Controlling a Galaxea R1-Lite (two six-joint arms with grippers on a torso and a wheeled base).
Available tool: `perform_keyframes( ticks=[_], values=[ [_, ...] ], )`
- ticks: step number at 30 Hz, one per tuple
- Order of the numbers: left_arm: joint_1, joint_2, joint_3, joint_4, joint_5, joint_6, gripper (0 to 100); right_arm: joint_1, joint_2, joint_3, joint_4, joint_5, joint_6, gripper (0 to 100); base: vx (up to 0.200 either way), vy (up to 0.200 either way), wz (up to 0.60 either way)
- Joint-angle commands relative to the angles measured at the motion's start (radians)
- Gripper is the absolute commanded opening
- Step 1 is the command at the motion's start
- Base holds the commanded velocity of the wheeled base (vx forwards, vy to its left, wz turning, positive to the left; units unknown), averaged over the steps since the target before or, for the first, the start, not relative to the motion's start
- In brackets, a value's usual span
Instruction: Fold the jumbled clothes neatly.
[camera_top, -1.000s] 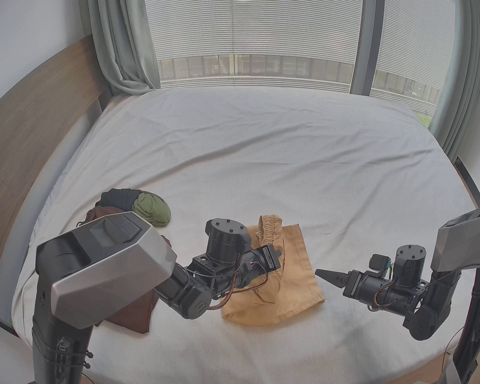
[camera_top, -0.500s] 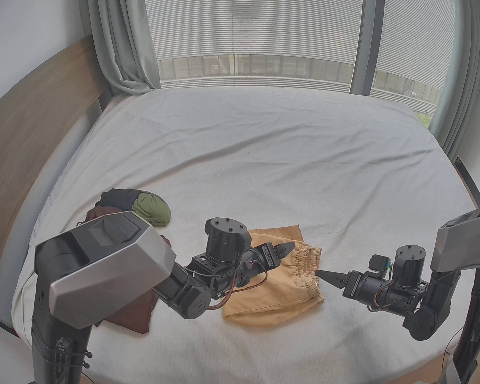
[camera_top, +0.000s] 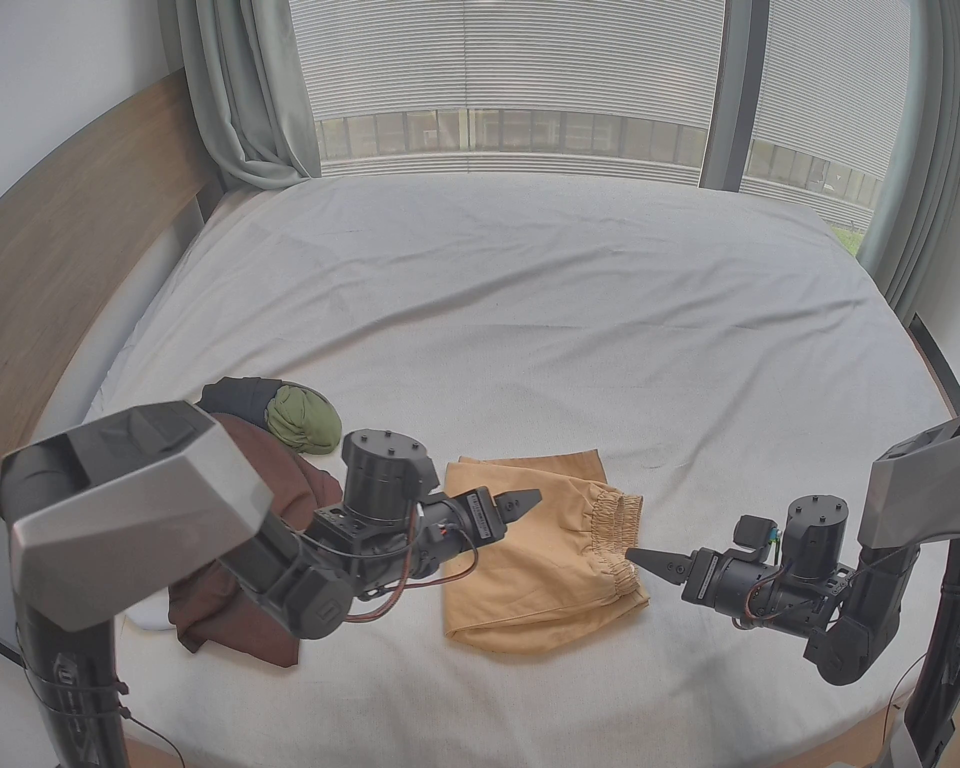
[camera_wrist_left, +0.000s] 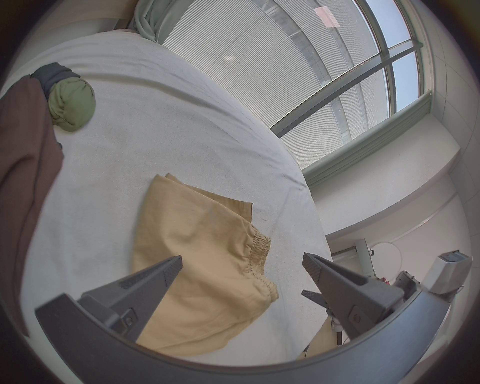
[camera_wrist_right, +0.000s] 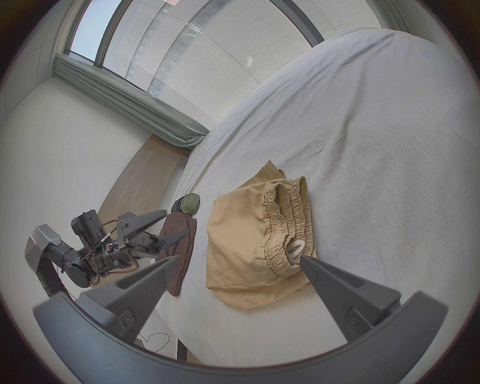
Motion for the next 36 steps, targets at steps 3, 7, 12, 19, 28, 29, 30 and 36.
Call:
perform_keyframes(
  ticks=[3, 7, 12, 19, 28, 29, 30, 36],
  values=[
    [0.102, -0.212, 0.169, 0.005, -0.072, 0.062, 100, 0.031, -0.002, 0.005, 0.0, -0.001, 0.001, 100, 0.0, 0.0, 0.0],
    [0.168, -0.312, 0.244, 0.009, -0.138, 0.068, 100, 0.031, 0.0, 0.005, 0.0, -0.001, 0.001, 100, 0.0, 0.0, 0.0],
    [0.26, -0.41, 0.31, 0.011, -0.198, 0.082, 100, 0.045, 0.001, 0.005, 0.0, -0.003, 0.001, 100, 0.0, 0.0, 0.0],
    [0.377, -0.488, 0.375, 0.005, -0.291, 0.138, 100, 0.057, 0.001, 0.019, -0.001, -0.003, 0.001, 100, 0.0, 0.0, 0.0],
    [0.479, -0.59, 0.497, -0.018, -0.426, 0.143, 100, 0.059, 0.012, 0.021, -0.001, -0.003, 0.001, 100, 0.0, 0.0, 0.0],
    [0.482, -0.59, 0.52, -0.03, -0.437, 0.145, 100, 0.057, 0.017, 0.021, -0.001, -0.003, 0.001, 100, 0.0, 0.0, 0.0],
    [0.482, -0.59, 0.528, -0.037, -0.438, 0.149, 100, 0.057, 0.018, 0.019, -0.001, -0.003, 0.001, 100, 0.0, 0.0, 0.0],
    [0.519, -0.567, 0.597, -0.084, -0.445, 0.382, 100, 0.045, 0.04, 0.019, -0.001, -0.004, 0.0, 100, 0.0, 0.0, 0.0]
  ],
)
